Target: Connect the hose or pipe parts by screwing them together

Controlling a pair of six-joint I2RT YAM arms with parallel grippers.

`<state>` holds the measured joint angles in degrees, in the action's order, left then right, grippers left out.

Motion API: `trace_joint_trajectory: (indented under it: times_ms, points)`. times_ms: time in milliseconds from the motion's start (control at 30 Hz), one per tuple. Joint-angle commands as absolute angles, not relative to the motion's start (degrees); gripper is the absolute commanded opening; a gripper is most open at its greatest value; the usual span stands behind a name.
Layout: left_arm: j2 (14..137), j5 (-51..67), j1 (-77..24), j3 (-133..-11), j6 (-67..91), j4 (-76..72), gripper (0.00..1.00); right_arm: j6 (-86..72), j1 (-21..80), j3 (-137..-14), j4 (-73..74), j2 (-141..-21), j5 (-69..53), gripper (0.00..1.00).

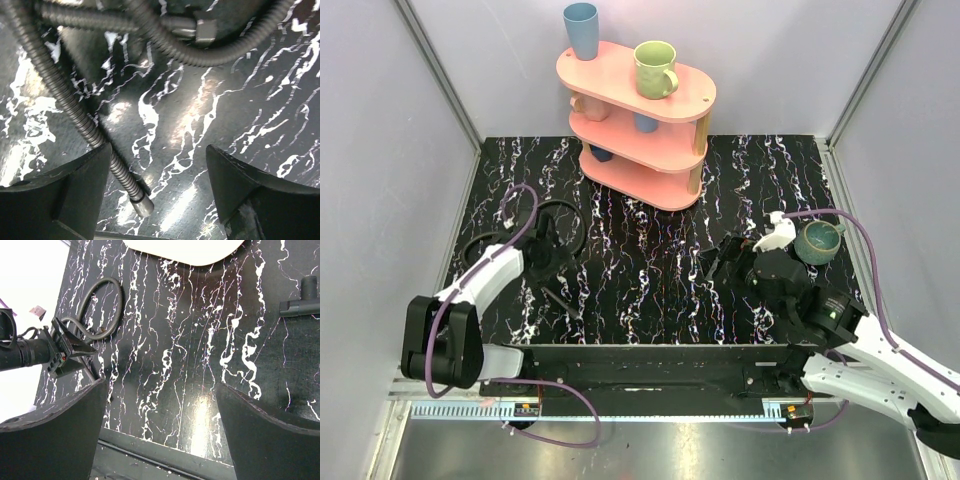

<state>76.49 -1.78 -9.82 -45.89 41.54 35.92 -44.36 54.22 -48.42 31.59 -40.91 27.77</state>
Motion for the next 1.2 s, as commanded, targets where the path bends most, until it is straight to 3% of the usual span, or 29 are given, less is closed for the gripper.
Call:
trace_joint_trajectory:
  times_ms: [0,600,767,833,867,967,1167]
  points:
    - [72.4,-6.9,-9.8,-42.5,47.9,36.0,0.79,-43.1,54.1,-47.9,30.7,-39.2,28.6,1.00]
    - [69.9,-9.3,-16.9,-33.1,56.5,31.4,0.66,-39.2,54.1,-46.2,25.0,-41.7,21.7,1.00]
    - [70.8,-8.3,-17.2,-31.6,57.3,30.1,0.58,-39.3,54.1,-46.5,24.4,-43.3,20.1,0.99]
    - [70.5,-7.1,-17.2,-30.2,57.8,28.1,0.50,-39.4,54.1,-46.5,24.1,-43.9,20.0,0.99]
    - [69.9,-6.7,-17.2,-29.7,57.8,27.4,0.40,-39.4,54.1,-46.4,24.0,-44.2,20.1,0.98]
    - [68.8,-3.7,-17.3,-28.6,57.6,24.4,0.24,-39.1,54.1,-46.4,23.0,-44.9,19.5,0.98]
    - [67.0,2.0,-17.7,-29.1,54.1,18.4,0.01,-38.6,54.2,-44.4,18.4,-46.1,17.9,0.97]
